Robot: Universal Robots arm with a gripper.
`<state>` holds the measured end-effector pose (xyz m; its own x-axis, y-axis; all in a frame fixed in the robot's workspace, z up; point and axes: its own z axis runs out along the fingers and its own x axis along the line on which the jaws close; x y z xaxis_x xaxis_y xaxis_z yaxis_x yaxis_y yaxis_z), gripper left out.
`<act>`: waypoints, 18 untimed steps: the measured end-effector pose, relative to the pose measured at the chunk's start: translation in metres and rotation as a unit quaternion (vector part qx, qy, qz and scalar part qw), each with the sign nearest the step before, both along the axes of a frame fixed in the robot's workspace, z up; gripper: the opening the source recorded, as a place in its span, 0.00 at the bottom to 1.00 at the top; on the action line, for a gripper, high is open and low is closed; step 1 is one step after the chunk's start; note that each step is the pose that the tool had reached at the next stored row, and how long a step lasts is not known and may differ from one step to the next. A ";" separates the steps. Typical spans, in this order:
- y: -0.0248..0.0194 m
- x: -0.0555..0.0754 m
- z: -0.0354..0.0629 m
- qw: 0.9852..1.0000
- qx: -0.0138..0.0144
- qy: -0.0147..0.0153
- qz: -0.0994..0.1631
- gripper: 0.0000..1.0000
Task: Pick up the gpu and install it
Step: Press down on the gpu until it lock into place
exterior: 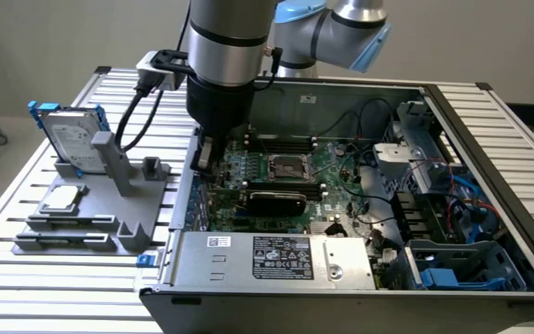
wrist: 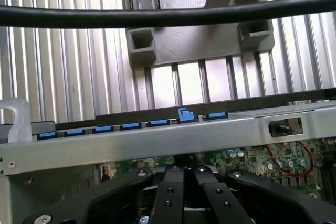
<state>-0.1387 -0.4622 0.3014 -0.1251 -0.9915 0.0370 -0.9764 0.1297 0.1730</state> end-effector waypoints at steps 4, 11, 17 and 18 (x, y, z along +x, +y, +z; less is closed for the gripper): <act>0.0003 0.001 0.0000 1.000 0.000 0.001 0.000 0.11; 0.0010 0.003 0.0003 1.000 0.000 0.003 0.001 0.11; 0.0015 0.006 0.0006 1.000 0.000 0.004 0.004 0.11; 0.0016 0.006 0.0005 1.000 0.000 0.003 0.005 0.11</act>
